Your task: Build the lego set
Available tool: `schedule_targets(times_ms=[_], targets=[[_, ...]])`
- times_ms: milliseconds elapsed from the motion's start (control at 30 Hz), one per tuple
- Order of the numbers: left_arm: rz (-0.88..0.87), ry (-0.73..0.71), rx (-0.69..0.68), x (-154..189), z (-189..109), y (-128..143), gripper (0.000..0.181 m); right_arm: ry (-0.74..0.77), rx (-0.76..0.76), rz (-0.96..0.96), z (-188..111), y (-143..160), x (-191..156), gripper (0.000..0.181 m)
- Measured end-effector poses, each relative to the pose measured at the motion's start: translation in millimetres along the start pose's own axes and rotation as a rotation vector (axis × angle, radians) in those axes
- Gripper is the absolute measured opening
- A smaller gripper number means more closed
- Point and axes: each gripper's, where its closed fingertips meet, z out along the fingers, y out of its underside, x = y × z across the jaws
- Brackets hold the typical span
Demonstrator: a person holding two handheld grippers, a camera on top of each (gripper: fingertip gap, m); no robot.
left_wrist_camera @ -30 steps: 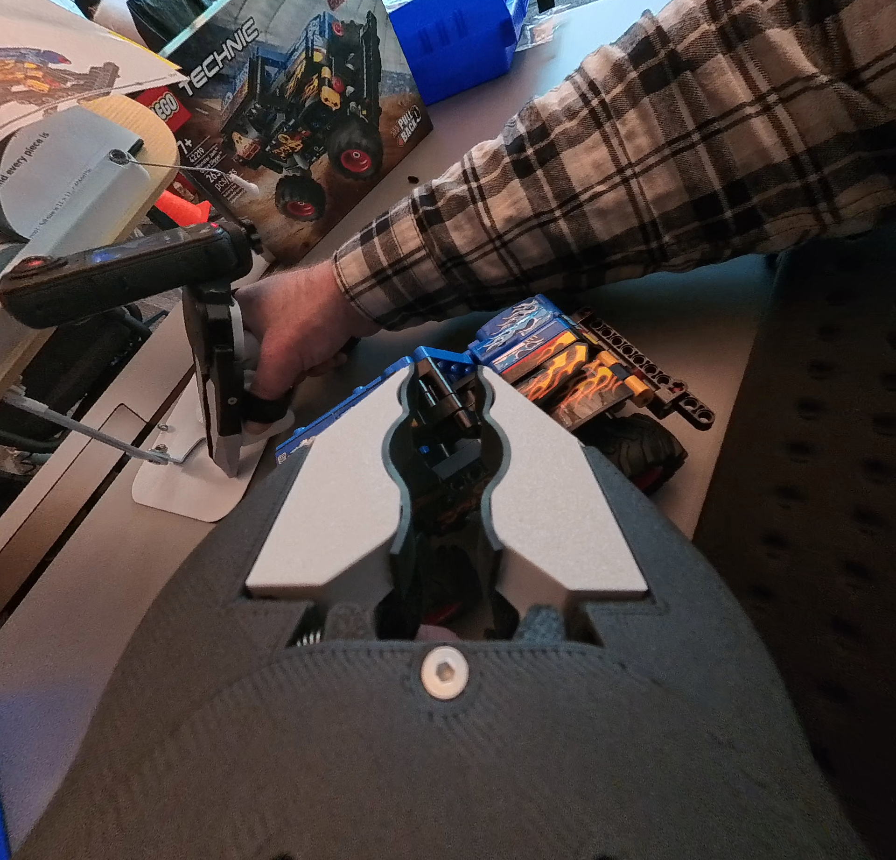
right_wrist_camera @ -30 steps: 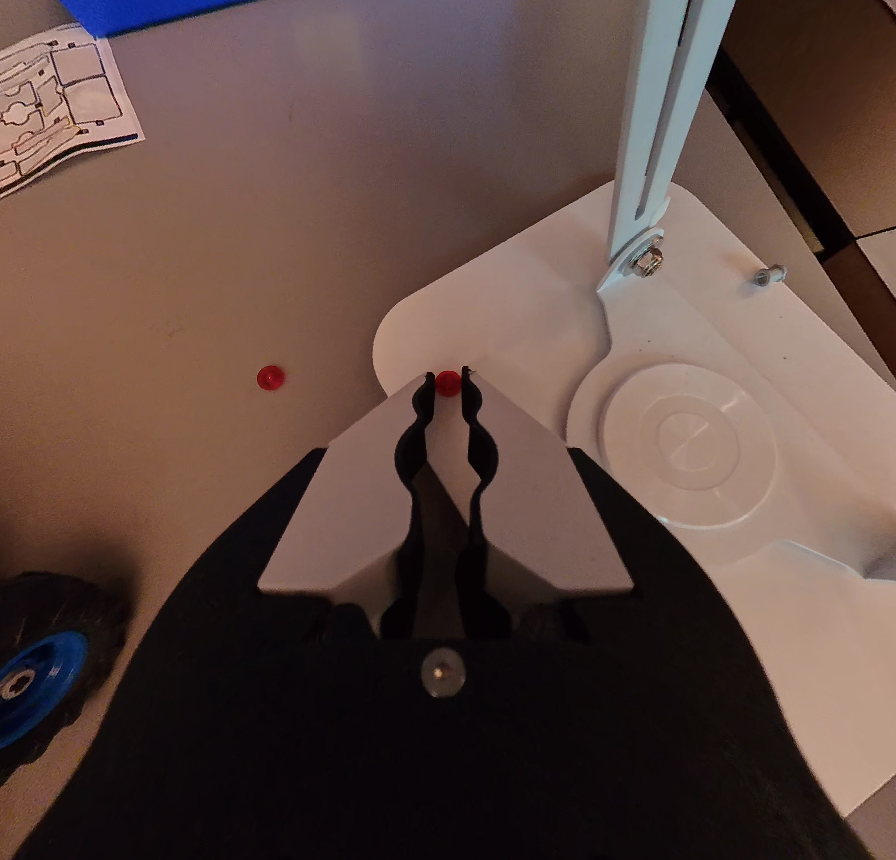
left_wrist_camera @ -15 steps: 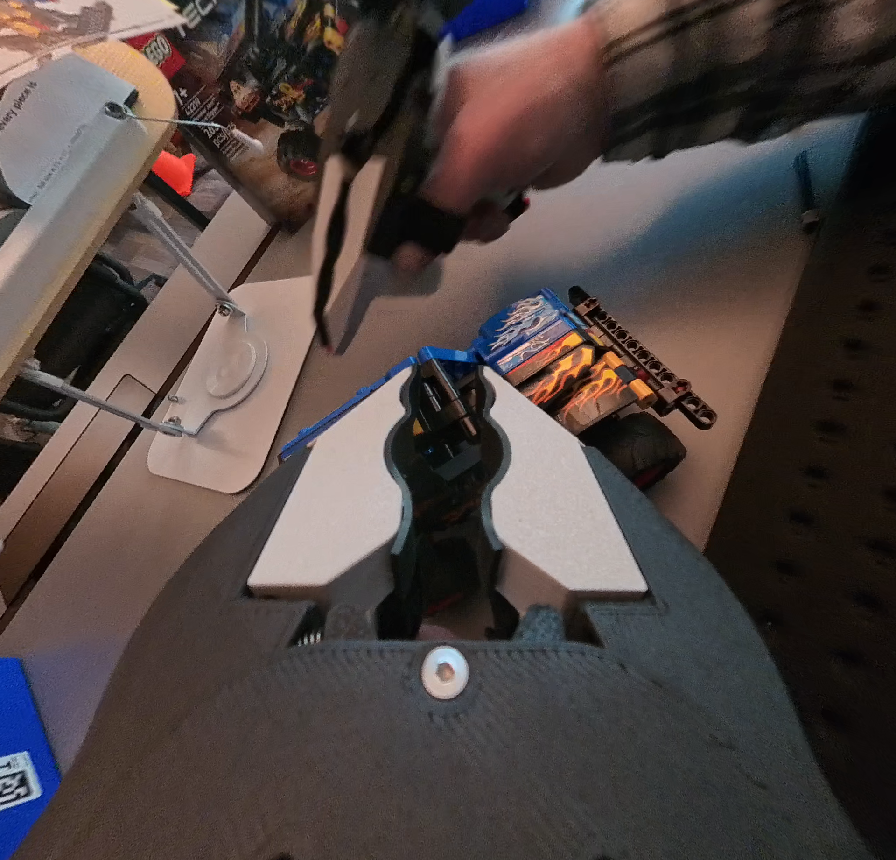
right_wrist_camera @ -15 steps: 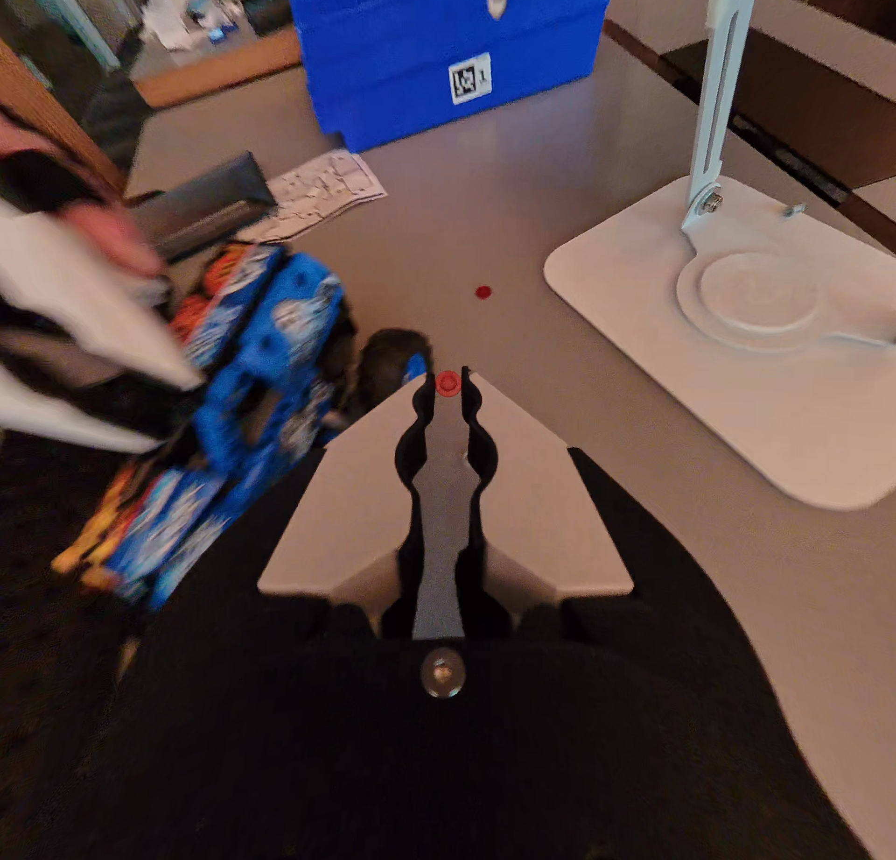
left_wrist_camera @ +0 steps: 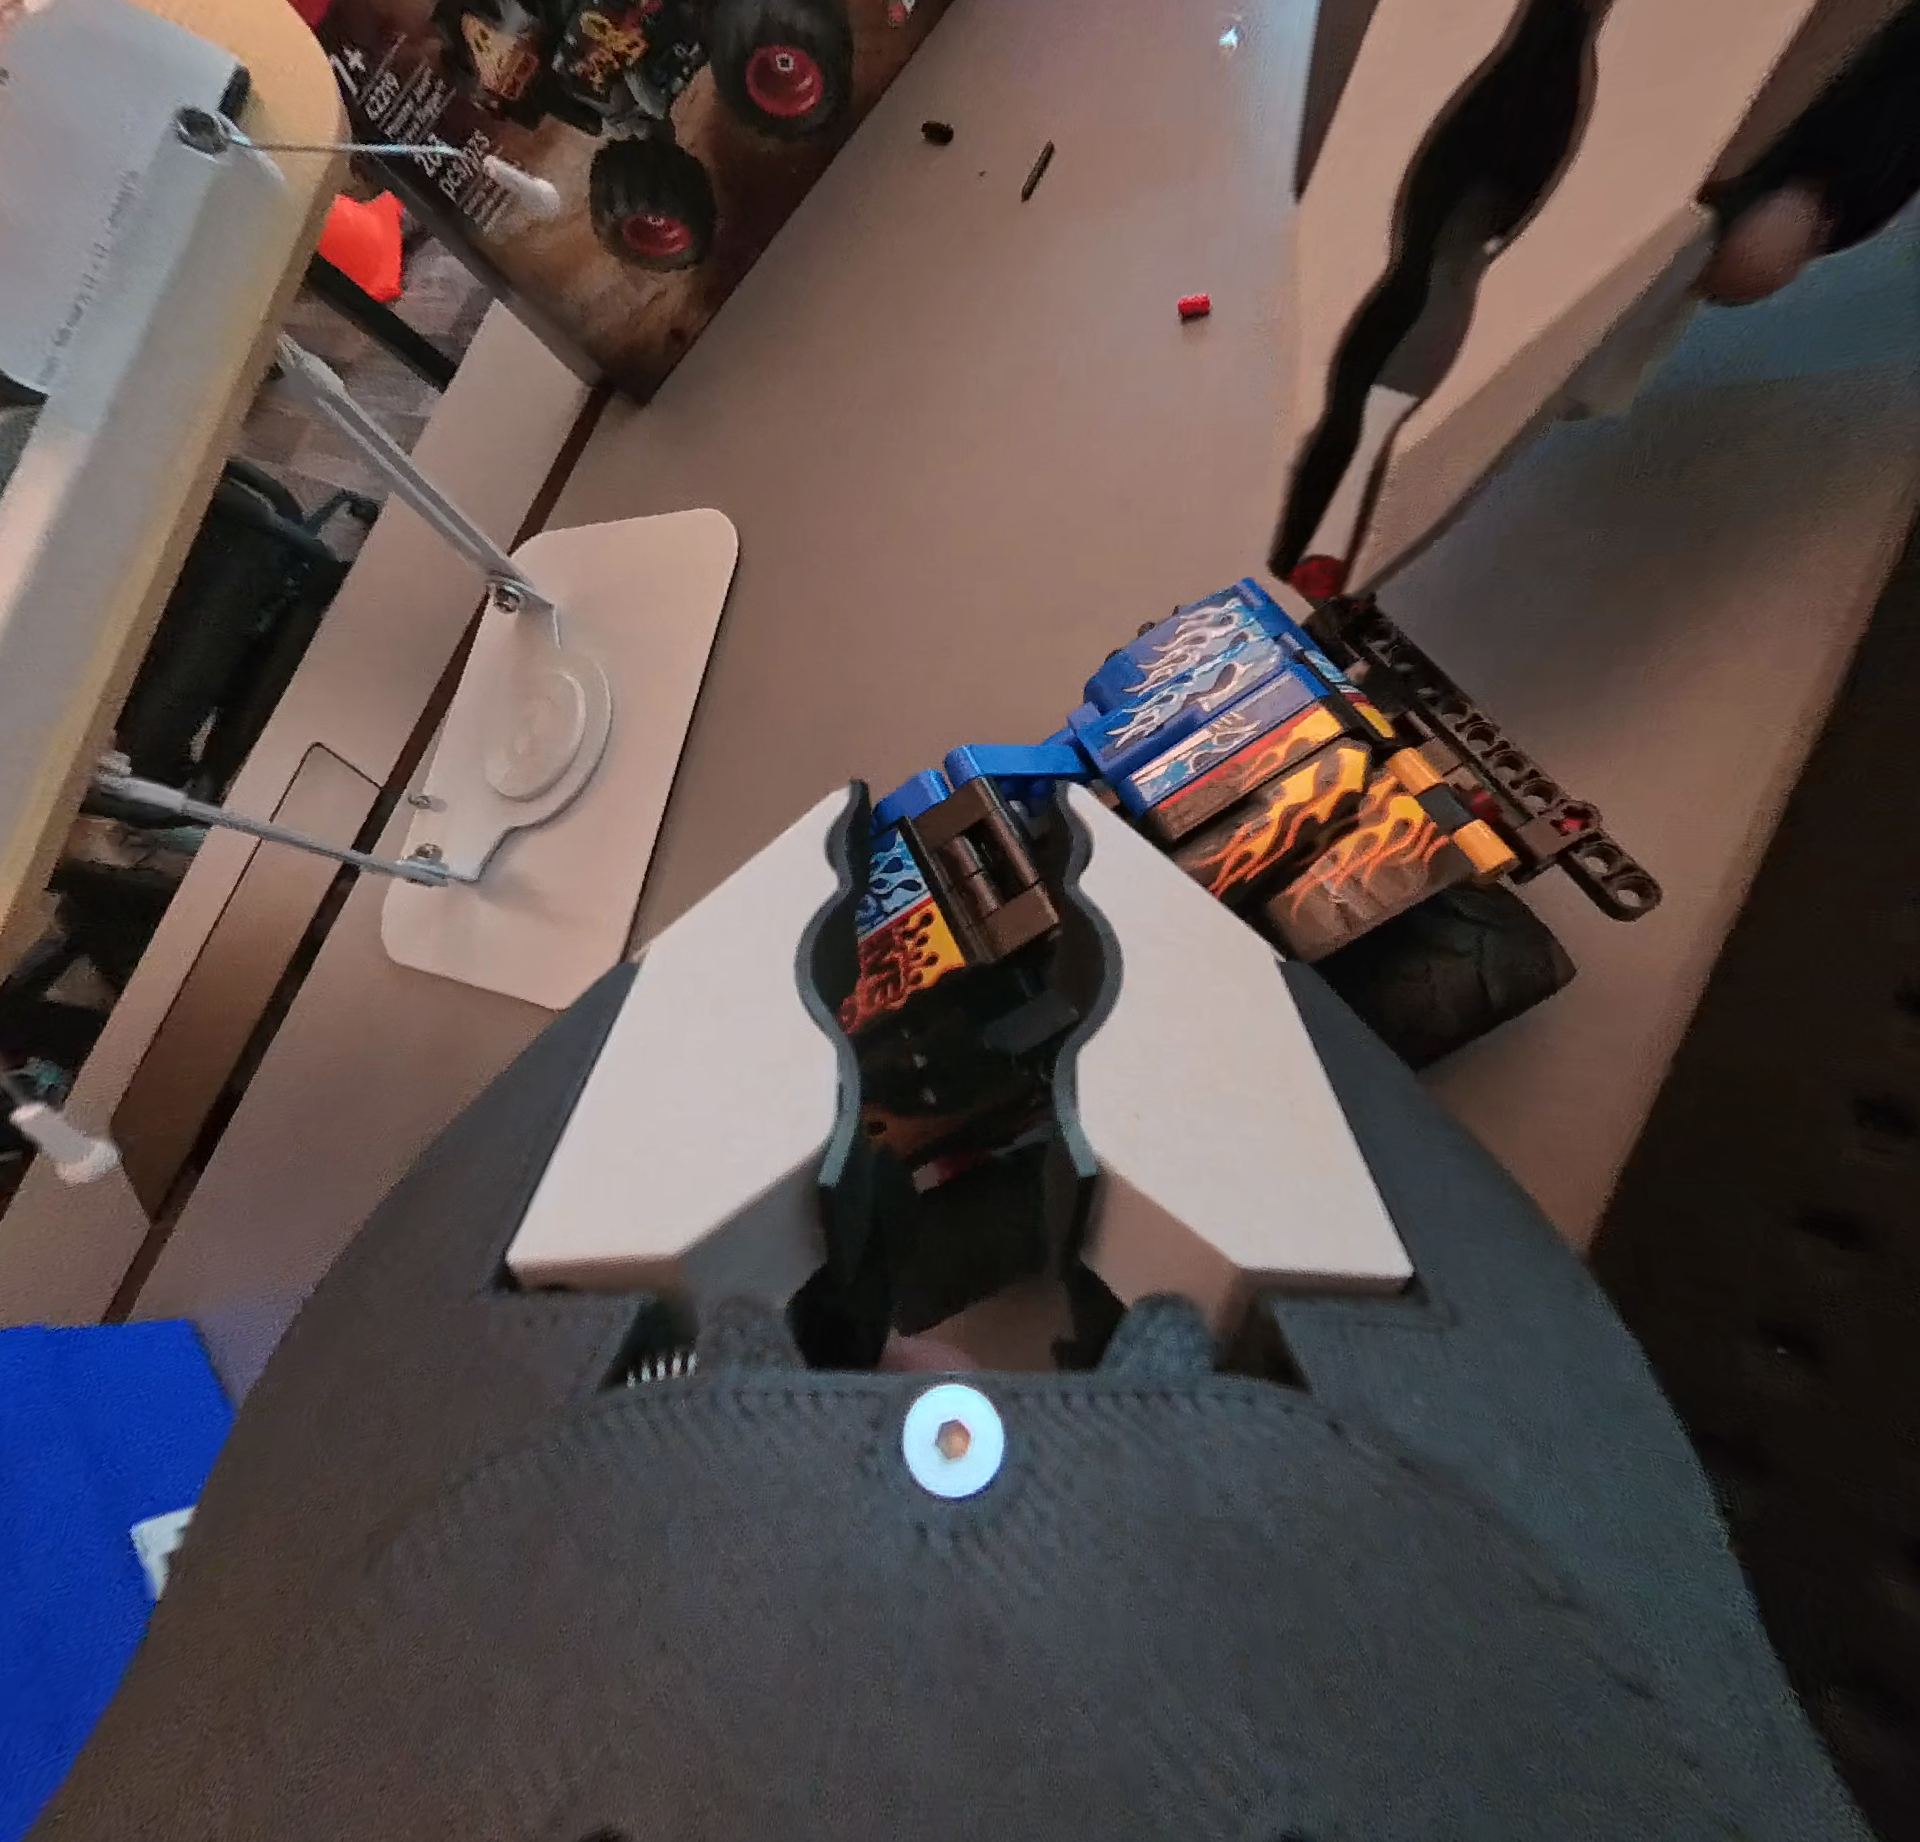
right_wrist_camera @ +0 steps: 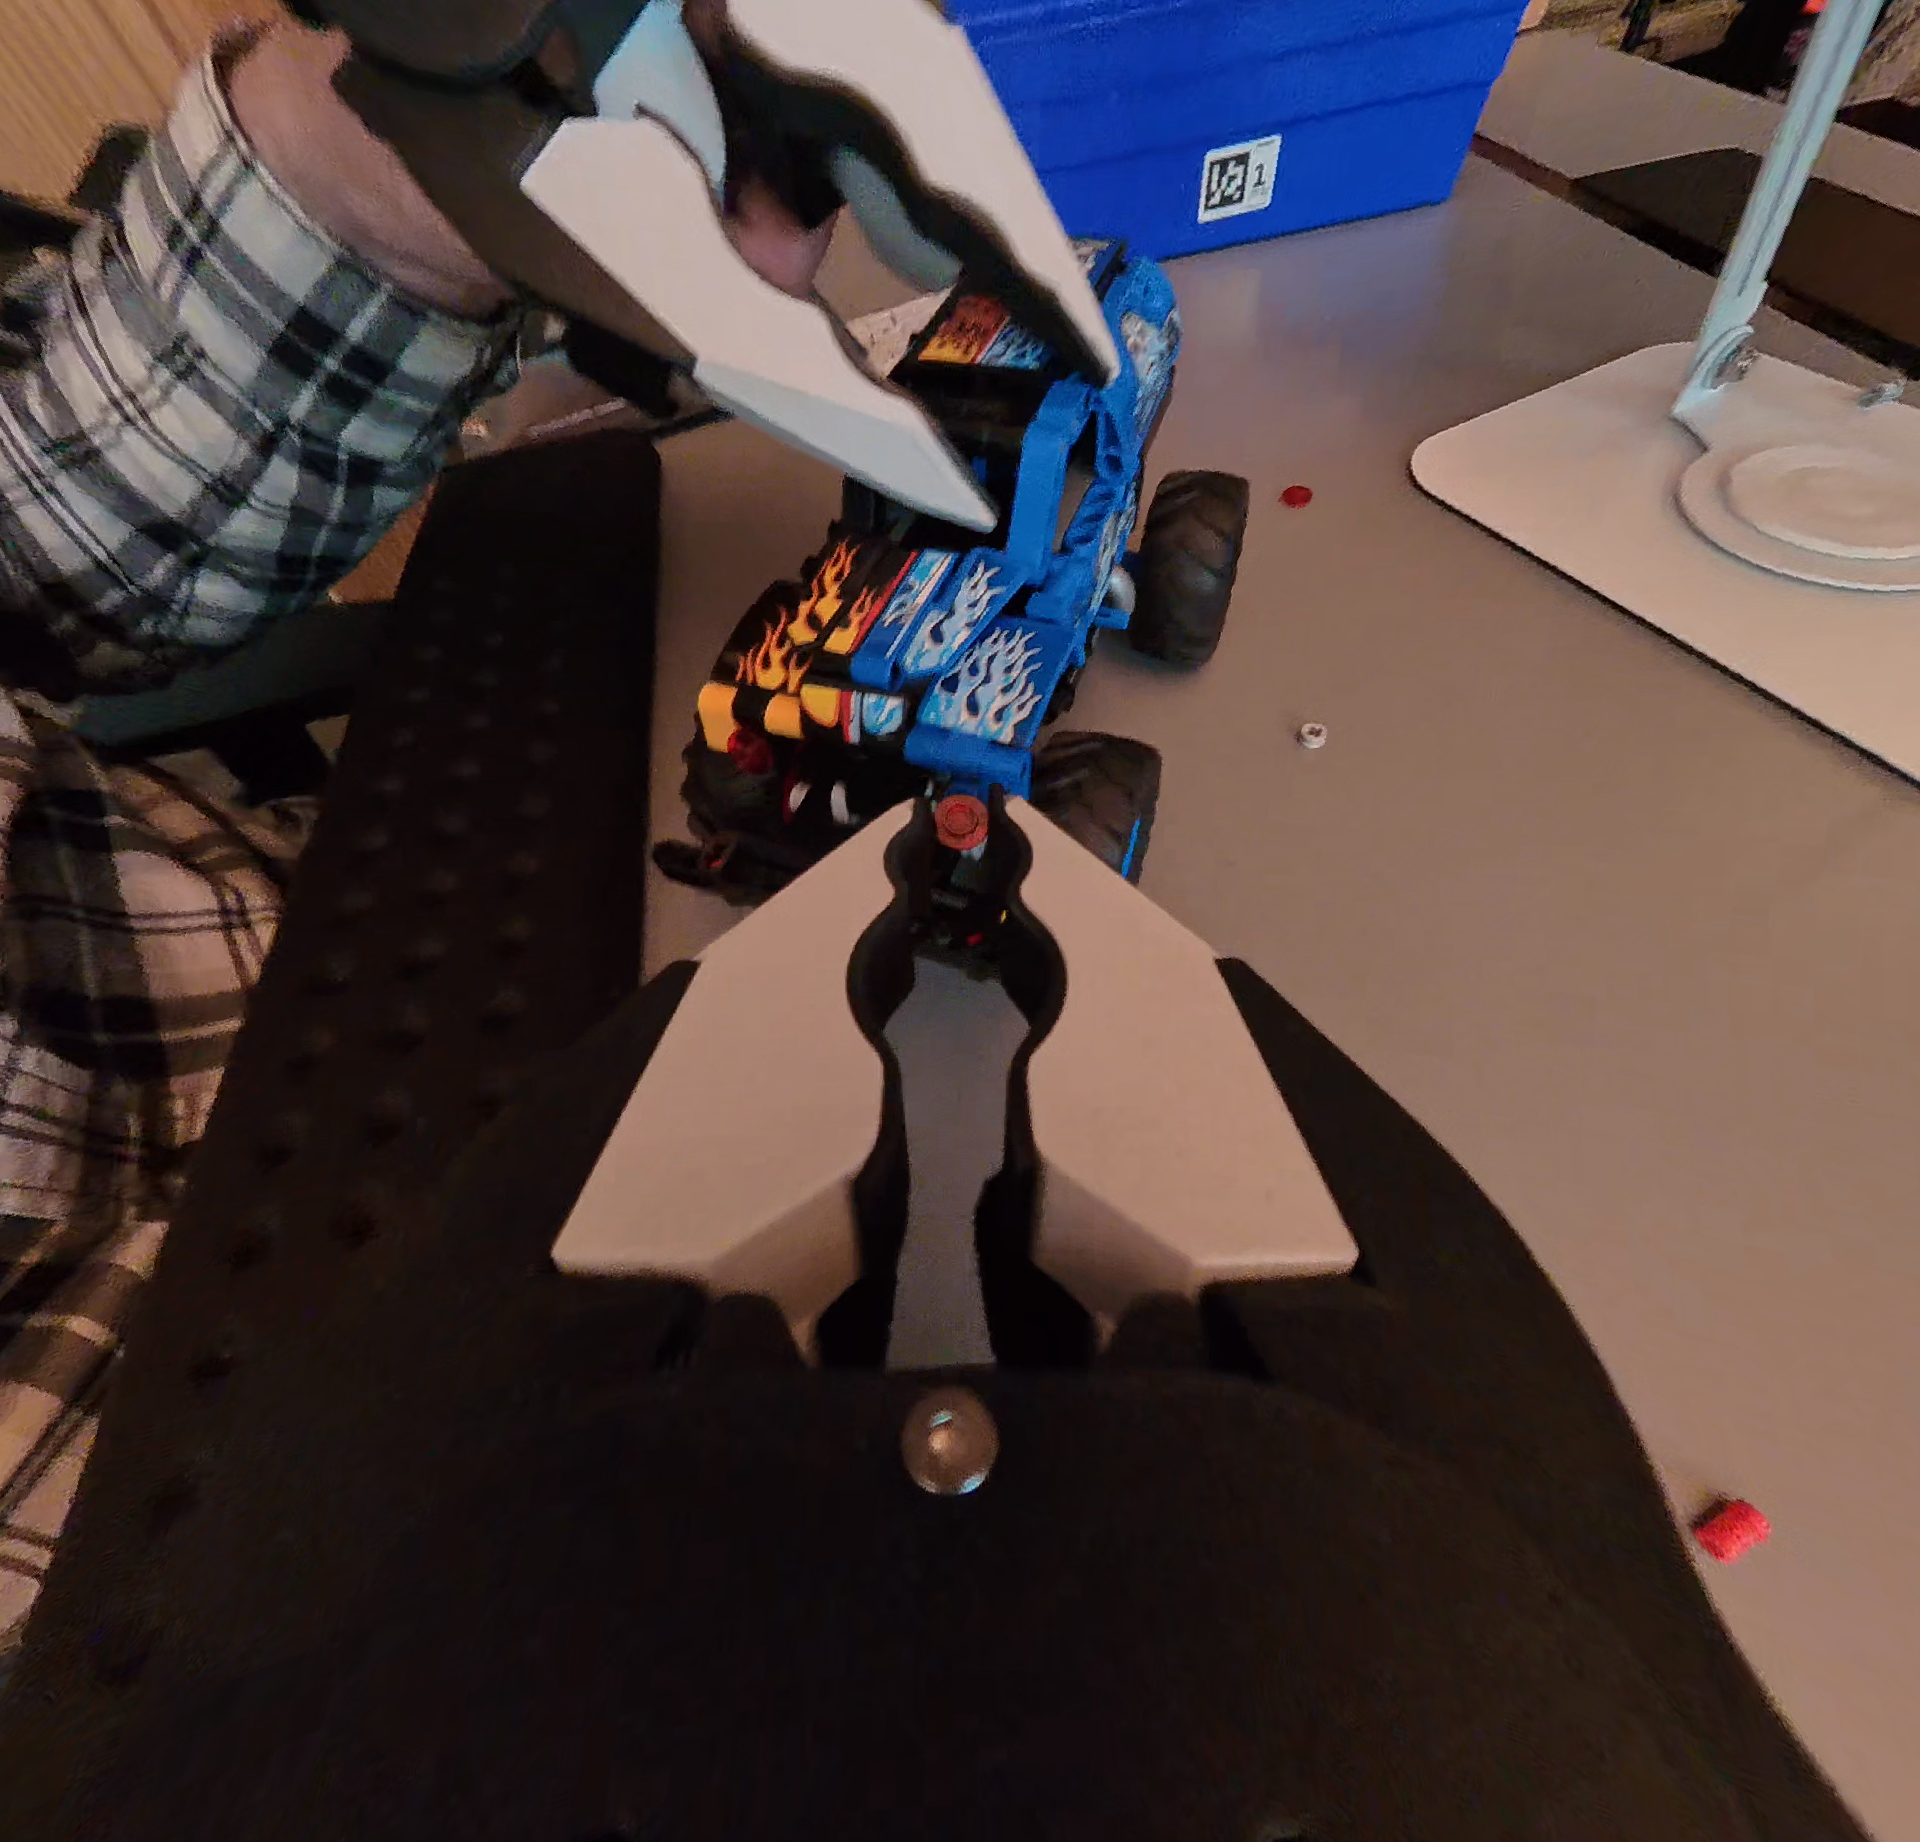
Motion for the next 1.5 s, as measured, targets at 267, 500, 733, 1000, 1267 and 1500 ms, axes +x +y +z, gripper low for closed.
schedule_targets(times_ms=[267, 500, 733, 1000, 1267, 1500], targets=[[0.039, 0.017, -0.055, 1.6, 5.7, 0.8, 0.038, 0.077, 0.023, -0.135, 6.1, -1.7, 0.0, 0.008], [0.01, -0.024, 0.016, -6.4, 2.1, 3.7, 0.038, 0.124, 0.039, -0.195, 13.5, -0.5, 5.1, 0.008], [-0.013, -0.027, 0.066, -14.0, -2.9, 1.6, 0.04, 0.104, 0.043, -0.082, 16.0, -0.3, 5.8, 0.008], [0.277, 0.382, -0.139, 35.8, -15.5, 4.6, 0.09, 0.082, 0.057, 0.044, 17.2, -1.5, 4.8, 0.008], [0.62, 0.598, -0.423, 43.9, 6.5, 34.8, 0.104, 0.089, 0.049, 0.032, 18.7, -0.5, 5.5, 0.008], [0.534, 0.625, -0.421, 39.8, 17.0, 28.6, 0.1, 0.077, 0.09, 0.089, 12.9, -5.4, 13.9, 0.008]])
